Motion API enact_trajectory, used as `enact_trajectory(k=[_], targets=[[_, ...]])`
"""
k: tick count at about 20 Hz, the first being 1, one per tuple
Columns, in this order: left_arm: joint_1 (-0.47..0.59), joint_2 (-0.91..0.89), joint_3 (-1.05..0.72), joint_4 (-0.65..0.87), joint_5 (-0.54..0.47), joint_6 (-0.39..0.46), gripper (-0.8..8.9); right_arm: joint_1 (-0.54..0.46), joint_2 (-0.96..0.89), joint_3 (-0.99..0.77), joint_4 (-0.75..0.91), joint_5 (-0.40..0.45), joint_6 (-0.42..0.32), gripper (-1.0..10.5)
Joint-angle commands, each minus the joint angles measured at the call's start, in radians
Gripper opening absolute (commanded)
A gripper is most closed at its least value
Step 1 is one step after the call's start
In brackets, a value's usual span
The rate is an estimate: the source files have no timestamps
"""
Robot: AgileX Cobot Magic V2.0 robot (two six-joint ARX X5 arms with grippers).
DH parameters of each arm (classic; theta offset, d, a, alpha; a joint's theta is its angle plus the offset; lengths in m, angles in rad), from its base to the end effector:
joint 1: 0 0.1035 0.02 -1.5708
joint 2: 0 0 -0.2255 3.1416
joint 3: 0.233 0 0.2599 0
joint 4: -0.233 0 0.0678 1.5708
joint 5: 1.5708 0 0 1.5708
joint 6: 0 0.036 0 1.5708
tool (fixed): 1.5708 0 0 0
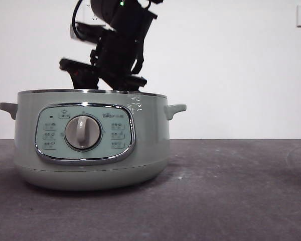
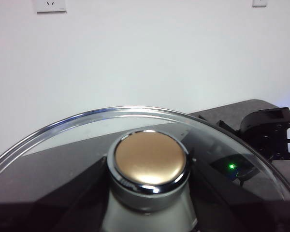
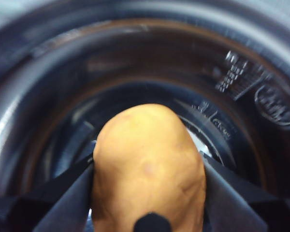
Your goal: Pick up the potato,open the lid,put the potato in the pot,close the lid
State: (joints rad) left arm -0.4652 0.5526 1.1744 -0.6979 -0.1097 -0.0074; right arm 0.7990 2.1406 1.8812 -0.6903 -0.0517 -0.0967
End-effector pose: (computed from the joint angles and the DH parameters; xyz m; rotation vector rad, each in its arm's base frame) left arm 0.0929 -0.0422 0.4101 0.0144 0.0747 -0.3551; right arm 0.3208 0.3323 0.2021 -0.4414 0.8736 0.8300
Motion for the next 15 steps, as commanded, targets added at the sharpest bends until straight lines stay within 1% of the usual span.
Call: enact_trajectory(k=[1, 7, 10, 11, 12, 13, 14, 15], targets=[[0.0, -0.003, 0.014, 0.043, -0.003, 0.011, -0.09, 0.003, 0.026, 0.005, -0.003, -0.001, -0.014, -0.1], [0.0, 0.023, 0.014, 0.031, -0.003, 0.012, -0.09, 0.003, 0.058, 0.005, -0.045, -0.002, -0.051, -0.1], [0.0, 0.03, 0.014, 0.01, -0.003, 0.012, -0.09, 0.007, 0.065, 0.005, -0.049, -0.001, -0.054, 0.1], [0.0, 0.03, 0.014, 0.004, -0.003, 0.012, -0.09, 0.008, 0.065, 0.005, -0.049, 0.001, -0.053, 0.7], [0.0, 0.03, 0.014, -0.003, -0.003, 0.012, -0.09, 0.007, 0.065, 0.005, -0.051, 0.006, -0.049, 2.7], [0.0, 0.03, 0.014, -0.007, -0.003, 0.012, -0.09, 0.007, 0.065, 0.005, -0.05, 0.007, -0.038, 4.5], [0.0, 0.03, 0.014, -0.007, -0.003, 0.012, -0.09, 0.008, 0.065, 0.005, -0.049, 0.008, -0.033, 5.1], [0.0, 0.03, 0.014, -0.007, -0.003, 0.012, -0.09, 0.008, 0.064, 0.005, -0.049, 0.008, -0.032, 5.0]])
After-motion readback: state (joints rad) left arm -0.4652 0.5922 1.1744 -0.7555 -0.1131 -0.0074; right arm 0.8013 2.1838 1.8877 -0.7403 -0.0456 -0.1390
